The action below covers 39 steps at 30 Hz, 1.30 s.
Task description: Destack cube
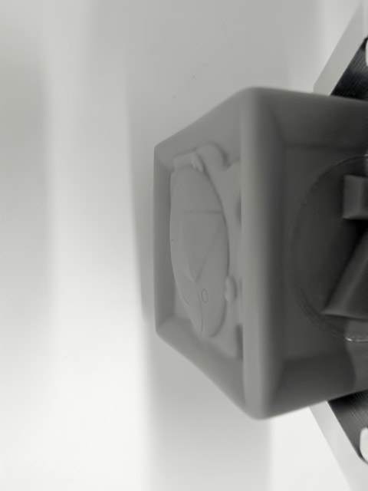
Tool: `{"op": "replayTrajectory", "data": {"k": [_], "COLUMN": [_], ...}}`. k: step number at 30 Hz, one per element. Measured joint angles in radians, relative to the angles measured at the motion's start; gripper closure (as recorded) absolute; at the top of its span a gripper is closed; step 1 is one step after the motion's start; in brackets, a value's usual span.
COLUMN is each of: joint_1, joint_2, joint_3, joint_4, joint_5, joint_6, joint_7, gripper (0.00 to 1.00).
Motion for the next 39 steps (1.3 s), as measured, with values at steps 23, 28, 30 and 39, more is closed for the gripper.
{"op": "replayTrajectory", "data": {"k": [23,28,30,39], "joint_1": [0.005,0.006,0.007,0.007], "joint_2": [0.024,0.028,0.029,0.029], "joint_3": [-0.008,-0.008,-0.008,-0.008], "joint_4": [0.011,0.011,0.011,0.011], "joint_5": [0.000,0.000,0.000,0.000], "joint_6": [0.018,0.019,0.019,0.019], "joint_7": [0.000,0.000,0.000,0.000], "gripper": [0.00,0.00,0.00,0.00]}}
